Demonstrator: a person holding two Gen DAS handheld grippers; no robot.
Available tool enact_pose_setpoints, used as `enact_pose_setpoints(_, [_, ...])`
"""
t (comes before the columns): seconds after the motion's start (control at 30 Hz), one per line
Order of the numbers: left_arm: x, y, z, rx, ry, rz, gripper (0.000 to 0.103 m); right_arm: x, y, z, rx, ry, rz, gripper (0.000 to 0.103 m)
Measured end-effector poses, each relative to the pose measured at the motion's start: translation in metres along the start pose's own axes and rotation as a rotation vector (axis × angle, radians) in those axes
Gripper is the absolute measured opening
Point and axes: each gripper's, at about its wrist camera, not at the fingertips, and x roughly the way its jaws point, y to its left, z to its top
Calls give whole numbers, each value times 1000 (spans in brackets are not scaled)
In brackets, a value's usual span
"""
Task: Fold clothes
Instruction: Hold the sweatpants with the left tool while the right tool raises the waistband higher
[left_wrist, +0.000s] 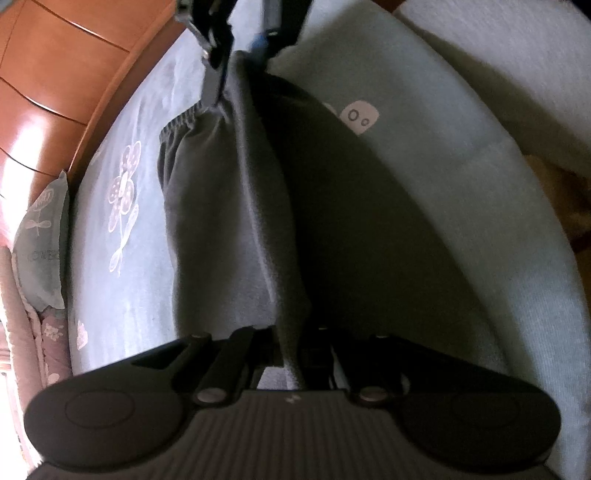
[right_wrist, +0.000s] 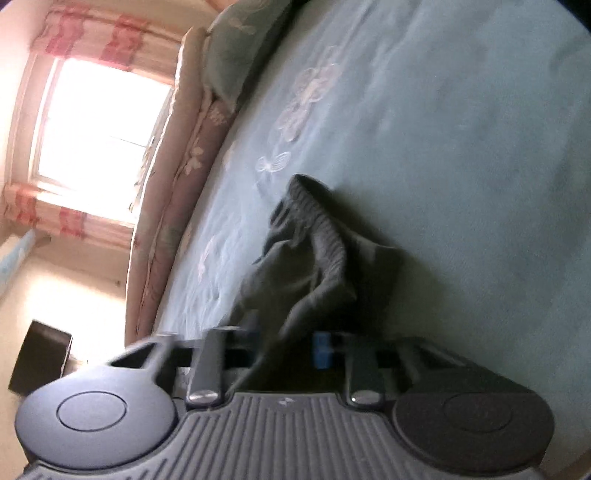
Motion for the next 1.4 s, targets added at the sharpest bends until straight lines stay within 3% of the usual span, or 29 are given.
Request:
enact_pose_setpoints(0.07, [-1, -5, 1, 10, 2, 6, 0, 3, 9, 3, -60, -5, -34, 8])
enact_pose_setpoints(0.23, [-9, 4, 9, 43, 7, 33, 0, 0, 35, 20, -206, -13, -71, 8])
enact_pose_setpoints(0.33, [-17, 14, 13, 66, 10, 57, 0, -4, 59, 31, -296, -47, -58, 8])
enact_pose_setpoints(0.43, [-31, 24, 9, 22, 14, 79, 0, -9, 77, 41, -365, -78, -38, 8])
enact_pose_setpoints(0.77, [-35, -20, 13, 130, 31, 58, 0, -2, 24, 27, -281, 39, -168, 8])
enact_pose_setpoints(0.93, [-32, -44, 17, 202, 42, 48, 0, -14, 25, 24, -303, 12, -152, 8])
enact_pose_setpoints(1.0, [-31, -53, 18, 232, 46, 44, 0, -8, 23, 21, -317, 28, -185, 8])
enact_pose_setpoints(1.13, [-40, -48, 16, 138, 18, -5, 0, -2, 9, 13, -300, 48, -251, 9])
enact_pose_setpoints(1.23, [-47, -44, 14, 63, -4, -43, 0, -10, 10, 13, -287, 23, -264, 17])
enact_pose_setpoints(1.3, [-52, -41, 12, 13, -19, -68, 10, -18, 17, 13, -305, -5, -284, 21])
enact_pose_setpoints(1.4, [-59, -36, 10, -61, -40, -106, 12, -29, 37, 14, -376, -72, -322, 35])
